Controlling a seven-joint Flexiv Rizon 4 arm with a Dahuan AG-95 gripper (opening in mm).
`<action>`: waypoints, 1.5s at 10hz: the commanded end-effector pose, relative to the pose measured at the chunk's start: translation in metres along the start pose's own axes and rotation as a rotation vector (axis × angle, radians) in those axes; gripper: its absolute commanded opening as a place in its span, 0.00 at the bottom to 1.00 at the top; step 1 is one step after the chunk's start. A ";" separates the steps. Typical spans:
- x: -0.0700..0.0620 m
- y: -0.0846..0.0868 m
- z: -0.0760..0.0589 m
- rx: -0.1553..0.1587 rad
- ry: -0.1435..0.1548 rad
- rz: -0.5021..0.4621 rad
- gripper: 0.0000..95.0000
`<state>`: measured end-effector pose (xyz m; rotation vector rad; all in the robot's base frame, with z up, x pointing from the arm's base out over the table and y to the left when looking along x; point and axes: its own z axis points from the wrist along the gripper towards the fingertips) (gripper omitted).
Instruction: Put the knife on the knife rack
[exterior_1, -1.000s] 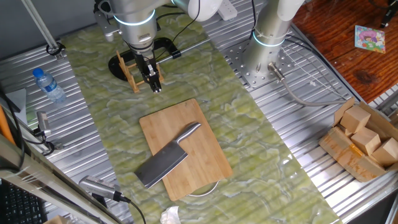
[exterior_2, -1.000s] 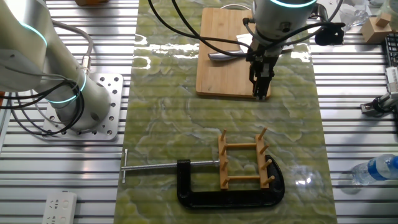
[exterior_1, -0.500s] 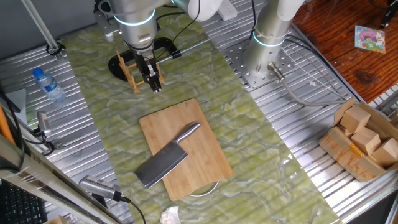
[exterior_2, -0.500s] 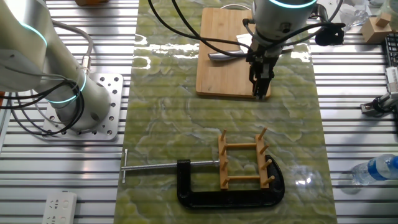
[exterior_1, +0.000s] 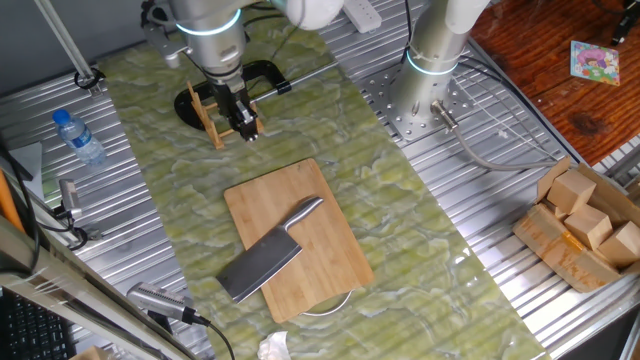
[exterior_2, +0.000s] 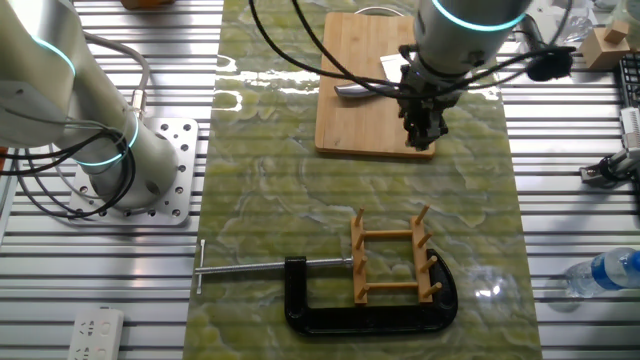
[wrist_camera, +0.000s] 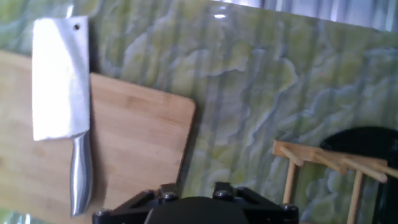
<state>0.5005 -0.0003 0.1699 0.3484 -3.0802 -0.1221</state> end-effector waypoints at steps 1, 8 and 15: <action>0.000 0.000 0.000 -0.016 0.008 -0.022 0.00; -0.040 -0.007 0.012 -0.069 0.005 0.166 0.00; -0.089 0.049 0.036 -0.132 0.021 0.236 0.00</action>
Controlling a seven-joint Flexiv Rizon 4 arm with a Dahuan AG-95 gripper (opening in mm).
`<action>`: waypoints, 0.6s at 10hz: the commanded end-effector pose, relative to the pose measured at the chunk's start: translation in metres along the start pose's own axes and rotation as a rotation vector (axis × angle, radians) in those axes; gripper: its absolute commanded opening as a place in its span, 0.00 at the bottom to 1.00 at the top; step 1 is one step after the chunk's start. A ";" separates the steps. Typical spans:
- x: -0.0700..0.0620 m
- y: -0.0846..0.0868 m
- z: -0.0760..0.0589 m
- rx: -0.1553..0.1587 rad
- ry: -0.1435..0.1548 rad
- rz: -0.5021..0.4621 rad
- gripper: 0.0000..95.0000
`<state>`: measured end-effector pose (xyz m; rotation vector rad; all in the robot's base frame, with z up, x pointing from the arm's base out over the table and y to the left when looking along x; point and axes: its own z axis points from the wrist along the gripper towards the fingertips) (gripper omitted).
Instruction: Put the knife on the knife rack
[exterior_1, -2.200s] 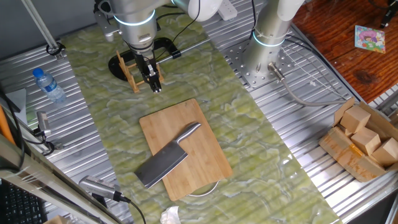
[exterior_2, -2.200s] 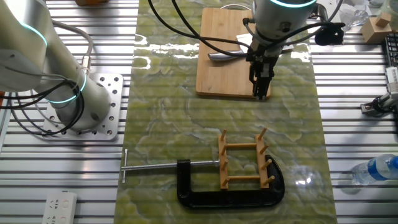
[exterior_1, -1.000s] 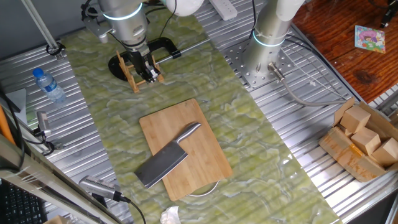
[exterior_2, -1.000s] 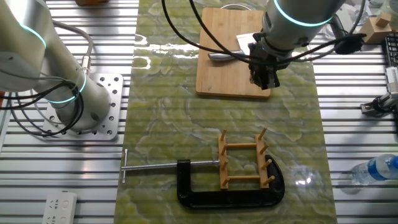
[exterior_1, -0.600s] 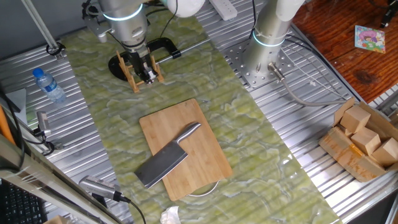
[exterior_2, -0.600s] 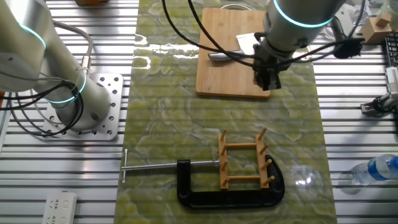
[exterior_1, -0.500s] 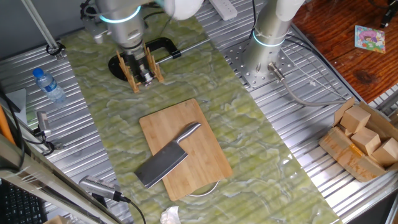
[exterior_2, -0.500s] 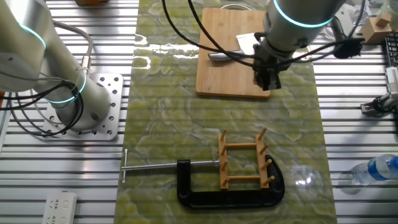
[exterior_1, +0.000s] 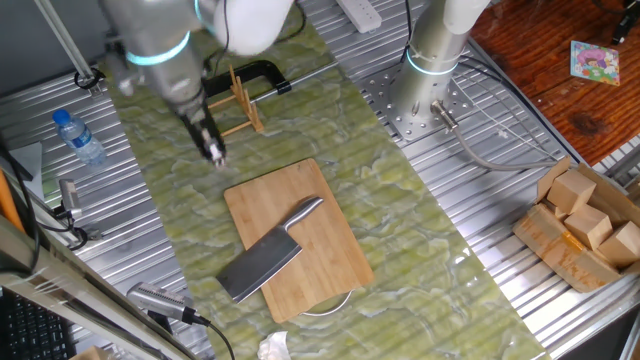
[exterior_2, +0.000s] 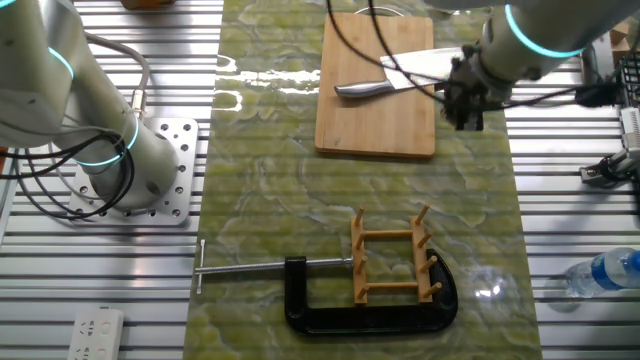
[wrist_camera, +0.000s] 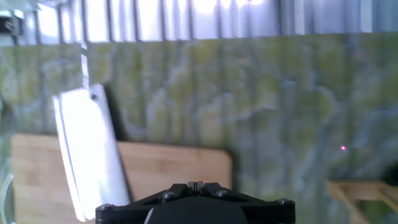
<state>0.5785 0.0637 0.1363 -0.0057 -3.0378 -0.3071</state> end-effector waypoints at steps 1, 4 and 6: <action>0.006 0.015 0.010 -0.002 -0.014 0.020 0.00; 0.009 0.030 0.023 -0.005 -0.025 0.026 0.00; 0.008 0.032 0.024 -0.008 -0.024 0.011 0.00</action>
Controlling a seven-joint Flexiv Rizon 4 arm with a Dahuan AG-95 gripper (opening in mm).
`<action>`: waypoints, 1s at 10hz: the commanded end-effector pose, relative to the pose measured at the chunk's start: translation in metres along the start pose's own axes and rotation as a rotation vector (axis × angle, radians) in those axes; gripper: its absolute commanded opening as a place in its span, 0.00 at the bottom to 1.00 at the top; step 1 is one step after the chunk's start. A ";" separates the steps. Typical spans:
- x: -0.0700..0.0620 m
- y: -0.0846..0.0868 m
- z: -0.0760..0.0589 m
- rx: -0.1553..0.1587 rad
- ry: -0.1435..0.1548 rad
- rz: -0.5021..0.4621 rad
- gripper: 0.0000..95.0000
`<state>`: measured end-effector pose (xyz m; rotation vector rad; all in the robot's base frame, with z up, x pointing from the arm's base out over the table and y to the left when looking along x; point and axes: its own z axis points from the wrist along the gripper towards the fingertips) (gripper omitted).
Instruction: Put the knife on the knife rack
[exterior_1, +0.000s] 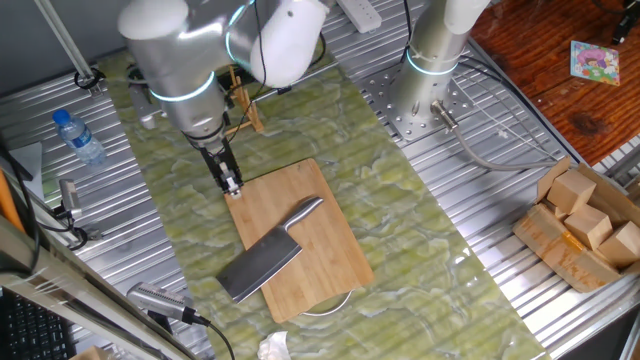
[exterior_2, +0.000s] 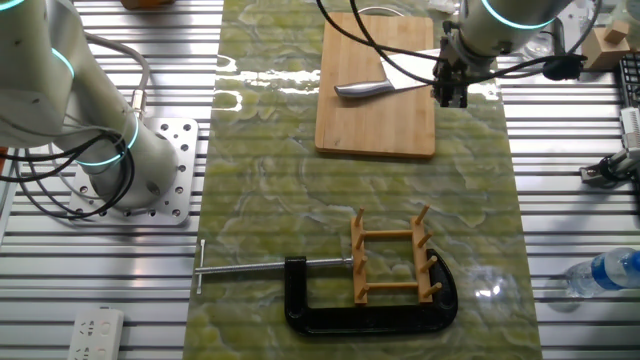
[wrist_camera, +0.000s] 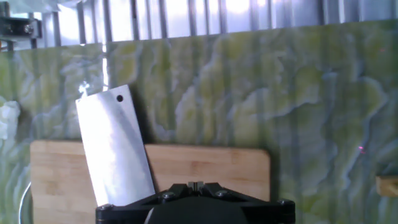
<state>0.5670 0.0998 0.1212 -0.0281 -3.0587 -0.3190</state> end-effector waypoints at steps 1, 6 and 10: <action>-0.002 -0.001 0.001 -0.002 0.000 0.011 0.00; -0.002 -0.002 0.001 -0.087 0.011 0.027 0.00; -0.002 -0.002 0.001 -0.112 0.029 -0.057 0.00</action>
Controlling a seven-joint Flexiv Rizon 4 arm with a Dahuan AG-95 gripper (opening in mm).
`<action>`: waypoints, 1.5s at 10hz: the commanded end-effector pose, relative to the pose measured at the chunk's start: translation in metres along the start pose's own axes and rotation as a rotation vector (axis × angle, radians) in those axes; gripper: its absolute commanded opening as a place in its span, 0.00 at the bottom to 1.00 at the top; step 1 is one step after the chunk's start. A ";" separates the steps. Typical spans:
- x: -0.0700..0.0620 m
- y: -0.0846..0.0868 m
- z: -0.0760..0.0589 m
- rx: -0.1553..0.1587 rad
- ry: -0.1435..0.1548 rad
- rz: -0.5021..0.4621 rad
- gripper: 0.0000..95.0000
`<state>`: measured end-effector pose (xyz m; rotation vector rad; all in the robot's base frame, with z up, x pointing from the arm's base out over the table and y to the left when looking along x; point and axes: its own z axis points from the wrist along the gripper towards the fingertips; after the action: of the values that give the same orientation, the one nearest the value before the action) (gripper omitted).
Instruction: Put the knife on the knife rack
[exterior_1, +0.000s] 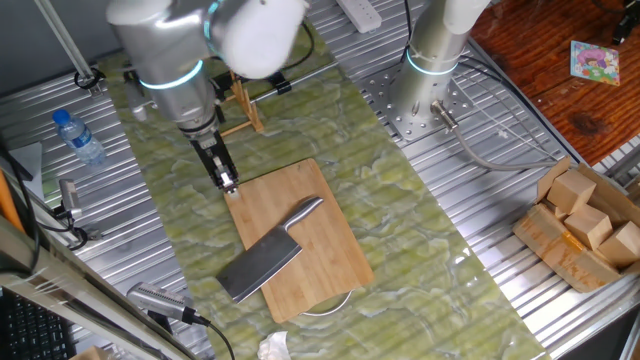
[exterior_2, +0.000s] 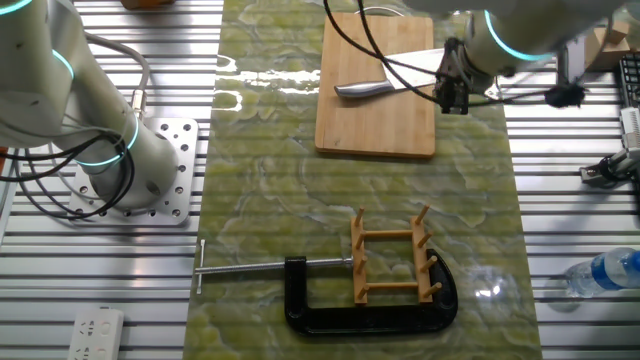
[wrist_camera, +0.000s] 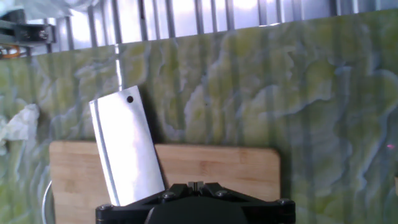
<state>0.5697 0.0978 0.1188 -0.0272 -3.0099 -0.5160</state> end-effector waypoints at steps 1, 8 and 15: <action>0.001 0.001 0.000 0.021 0.013 -0.052 0.00; -0.012 0.004 0.007 0.003 0.015 -0.035 0.00; -0.040 0.008 0.043 -0.124 0.022 -0.019 0.00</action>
<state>0.6057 0.1200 0.0775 -0.0036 -2.9555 -0.6998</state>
